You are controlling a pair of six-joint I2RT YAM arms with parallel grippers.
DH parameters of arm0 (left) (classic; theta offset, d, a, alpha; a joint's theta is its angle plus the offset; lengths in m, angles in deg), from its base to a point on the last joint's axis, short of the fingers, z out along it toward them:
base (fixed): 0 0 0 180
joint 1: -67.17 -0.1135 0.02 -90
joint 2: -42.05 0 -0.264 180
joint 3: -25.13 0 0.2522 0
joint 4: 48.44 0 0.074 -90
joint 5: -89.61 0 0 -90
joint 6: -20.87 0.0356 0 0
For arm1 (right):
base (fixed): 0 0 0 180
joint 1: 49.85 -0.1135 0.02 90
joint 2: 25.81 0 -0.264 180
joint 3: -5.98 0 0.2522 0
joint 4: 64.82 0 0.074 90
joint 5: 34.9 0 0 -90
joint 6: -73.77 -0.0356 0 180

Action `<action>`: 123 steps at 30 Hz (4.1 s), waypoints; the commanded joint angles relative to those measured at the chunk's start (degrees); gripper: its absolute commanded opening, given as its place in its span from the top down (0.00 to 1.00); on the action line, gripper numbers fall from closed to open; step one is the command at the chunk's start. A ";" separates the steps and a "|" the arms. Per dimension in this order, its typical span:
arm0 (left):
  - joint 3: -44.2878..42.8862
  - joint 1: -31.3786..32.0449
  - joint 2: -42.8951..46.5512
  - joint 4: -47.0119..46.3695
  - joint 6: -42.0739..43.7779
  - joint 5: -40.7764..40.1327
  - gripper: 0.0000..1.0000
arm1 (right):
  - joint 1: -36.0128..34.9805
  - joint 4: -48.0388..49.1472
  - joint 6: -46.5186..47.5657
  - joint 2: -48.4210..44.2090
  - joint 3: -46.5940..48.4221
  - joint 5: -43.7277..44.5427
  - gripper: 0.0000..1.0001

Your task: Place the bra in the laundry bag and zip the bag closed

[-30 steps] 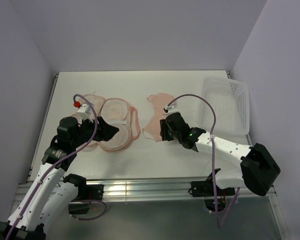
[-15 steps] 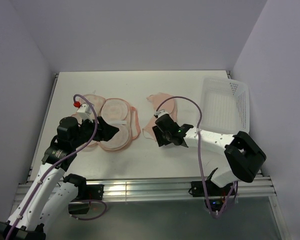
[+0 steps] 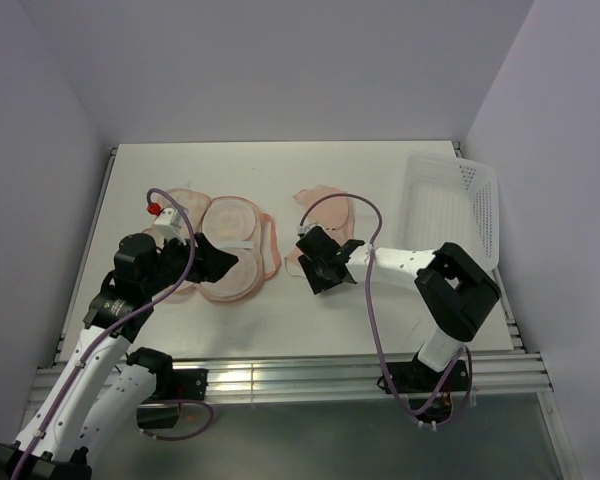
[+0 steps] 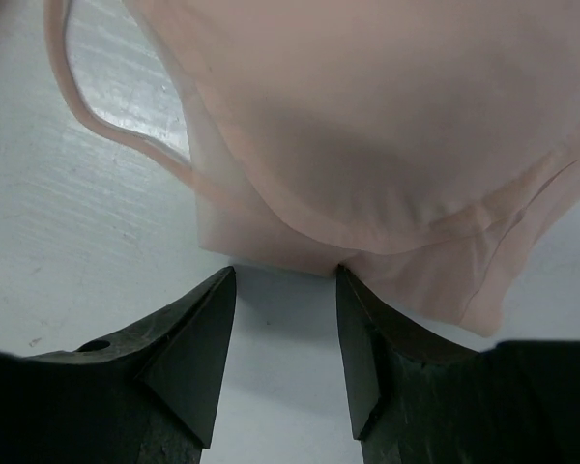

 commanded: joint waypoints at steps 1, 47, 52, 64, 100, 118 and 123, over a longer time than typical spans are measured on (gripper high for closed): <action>-2.10 0.13 -0.06 -1.71 1.03 0.68 0.24 | -0.41 -1.03 0.21 1.26 3.14 3.09 0.47; 5.19 15.59 -7.97 -39.77 -11.02 3.32 0.09 | -15.09 -26.61 2.32 -37.49 26.53 12.86 1.00; 10.10 20.60 -12.16 -45.46 -8.03 5.06 0.05 | -15.00 -25.37 1.71 -38.73 25.73 10.57 1.00; 10.48 28.69 -24.39 -54.97 -2.50 -3.18 0.02 | -12.45 -22.91 3.37 -37.24 27.49 8.46 1.00; 6.26 36.60 -38.29 -68.51 -4.77 -17.43 0.86 | -7.35 -16.58 -0.85 -43.56 22.04 6.44 1.00; 5.02 38.44 -31.26 -63.06 -2.67 -5.13 1.00 | -5.07 -14.30 -1.81 -41.64 20.98 11.00 1.00; 3.18 40.47 -28.97 -58.32 0.06 -3.02 1.00 | 2.30 -13.07 -1.29 -34.35 25.90 6.98 1.00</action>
